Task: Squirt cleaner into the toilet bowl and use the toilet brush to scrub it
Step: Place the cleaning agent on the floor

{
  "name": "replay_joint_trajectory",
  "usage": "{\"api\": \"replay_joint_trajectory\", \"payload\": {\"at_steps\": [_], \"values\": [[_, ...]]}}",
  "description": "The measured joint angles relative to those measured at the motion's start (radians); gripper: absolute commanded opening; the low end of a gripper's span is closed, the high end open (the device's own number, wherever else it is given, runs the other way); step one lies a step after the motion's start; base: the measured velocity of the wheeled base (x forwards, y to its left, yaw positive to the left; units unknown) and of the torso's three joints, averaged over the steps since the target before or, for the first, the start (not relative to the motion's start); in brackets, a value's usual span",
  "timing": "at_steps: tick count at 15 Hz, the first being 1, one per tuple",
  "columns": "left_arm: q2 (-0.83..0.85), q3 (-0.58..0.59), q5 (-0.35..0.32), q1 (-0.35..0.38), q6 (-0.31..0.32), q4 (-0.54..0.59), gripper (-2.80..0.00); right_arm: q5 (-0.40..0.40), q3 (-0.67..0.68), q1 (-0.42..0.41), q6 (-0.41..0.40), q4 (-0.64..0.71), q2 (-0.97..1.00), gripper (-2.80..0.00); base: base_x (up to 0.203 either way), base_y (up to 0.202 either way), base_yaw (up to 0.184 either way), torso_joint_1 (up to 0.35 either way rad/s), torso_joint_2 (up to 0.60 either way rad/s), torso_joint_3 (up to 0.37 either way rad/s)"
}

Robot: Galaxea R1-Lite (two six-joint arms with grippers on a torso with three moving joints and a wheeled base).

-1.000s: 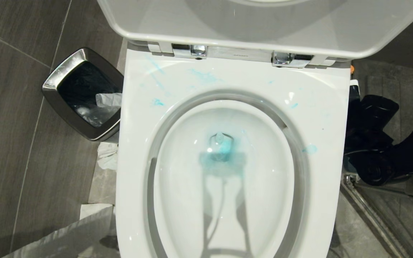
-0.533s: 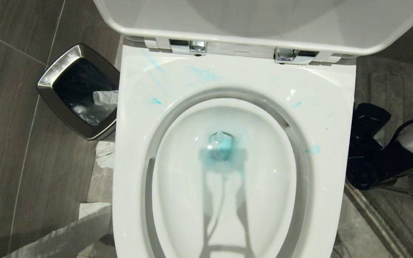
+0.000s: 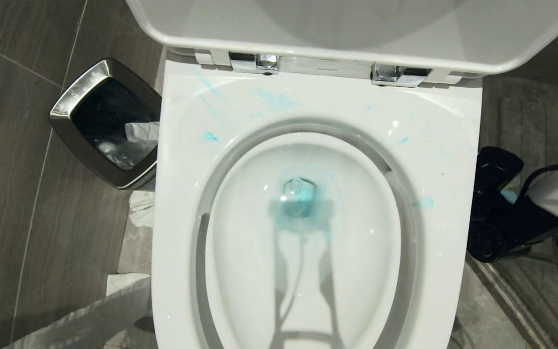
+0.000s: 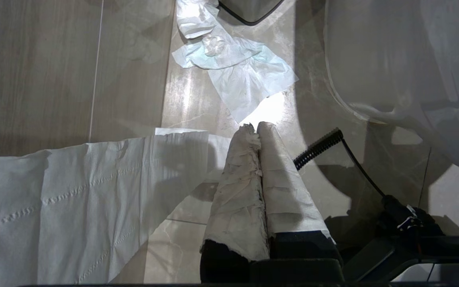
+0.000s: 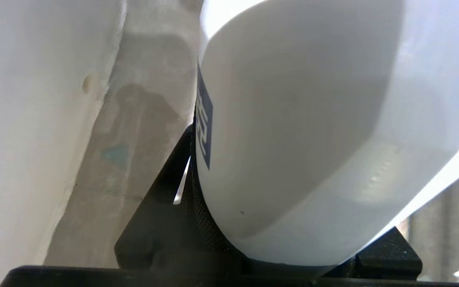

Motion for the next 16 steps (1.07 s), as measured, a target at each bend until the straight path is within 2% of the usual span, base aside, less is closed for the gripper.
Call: {"api": "replay_joint_trajectory", "payload": {"at_steps": [6, 16], "values": [[0.000, 0.000, 0.000, 0.000, 0.000, 0.000, -2.80, 0.000, -0.008, 0.010, -0.008, -0.055, 0.059, -2.80, 0.000, 0.000, 0.000, 0.000, 0.00, 0.000], [0.000, 0.000, 0.000, 0.000, 0.000, 0.000, -2.80, 0.001, -0.066, 0.016, -0.005, -0.064, 0.125, -2.80, 0.000, 0.000, 0.000, 0.000, 0.00, 0.000]]}}
